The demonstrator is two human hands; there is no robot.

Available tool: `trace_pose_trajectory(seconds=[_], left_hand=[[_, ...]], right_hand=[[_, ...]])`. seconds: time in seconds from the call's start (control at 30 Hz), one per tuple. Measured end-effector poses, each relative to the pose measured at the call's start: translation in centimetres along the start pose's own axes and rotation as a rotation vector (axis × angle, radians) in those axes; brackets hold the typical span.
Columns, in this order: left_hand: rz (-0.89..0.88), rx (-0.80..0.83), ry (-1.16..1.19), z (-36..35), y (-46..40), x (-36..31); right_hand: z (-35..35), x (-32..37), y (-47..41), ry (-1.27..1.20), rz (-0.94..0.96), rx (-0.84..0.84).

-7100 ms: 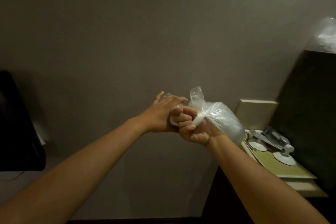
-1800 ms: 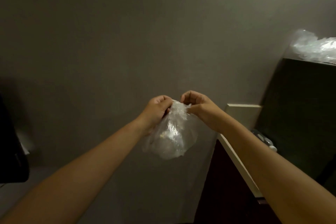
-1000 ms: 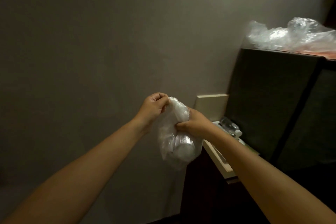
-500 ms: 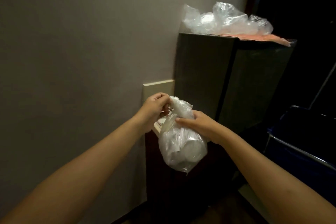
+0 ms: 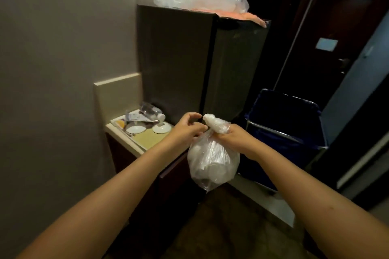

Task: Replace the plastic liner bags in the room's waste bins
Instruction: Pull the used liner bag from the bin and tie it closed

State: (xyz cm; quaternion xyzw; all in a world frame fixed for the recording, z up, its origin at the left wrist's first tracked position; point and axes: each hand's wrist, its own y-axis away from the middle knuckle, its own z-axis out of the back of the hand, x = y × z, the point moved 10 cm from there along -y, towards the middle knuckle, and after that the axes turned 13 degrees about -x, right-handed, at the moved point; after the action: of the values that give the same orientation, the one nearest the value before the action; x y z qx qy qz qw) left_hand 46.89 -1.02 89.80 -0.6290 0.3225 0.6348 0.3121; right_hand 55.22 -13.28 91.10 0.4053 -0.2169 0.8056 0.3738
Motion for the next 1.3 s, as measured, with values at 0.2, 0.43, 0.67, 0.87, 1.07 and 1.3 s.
trace_pose_trajectory(seconds=[0.2, 0.43, 0.67, 0.87, 1.07, 1.3], left_hand=[[-0.148, 0.249, -0.693, -9.6, -2.0, 3.9], [-0.401, 0.307, -0.776, -22.0, -6.8, 3.7], [-0.631, 0.22, -0.718, -36.4, -13.6, 1.5], [-0.638, 0.325, -0.832, -48.8, -18.7, 3.1], [-0.698, 0.322, -0.815, -57.6, -24.4, 4.5], [-0.72, 0.367, -0.84, -65.4, -32.9, 6.8]], right_hand=[[6.3, -7.4, -1.3, 0.03, -0.13, -0.188], [14.5, -15.1, -3.9, 0.061, -0.171, -0.21], [26.6, -25.0, -9.1, -0.003, -0.298, -0.298], [37.2, -32.0, -12.9, 0.001, -0.351, -0.417], [43.0, -38.5, -16.3, 0.024, -0.391, -0.4], [47.0, -45.4, -22.8, -0.049, -0.455, -0.371]])
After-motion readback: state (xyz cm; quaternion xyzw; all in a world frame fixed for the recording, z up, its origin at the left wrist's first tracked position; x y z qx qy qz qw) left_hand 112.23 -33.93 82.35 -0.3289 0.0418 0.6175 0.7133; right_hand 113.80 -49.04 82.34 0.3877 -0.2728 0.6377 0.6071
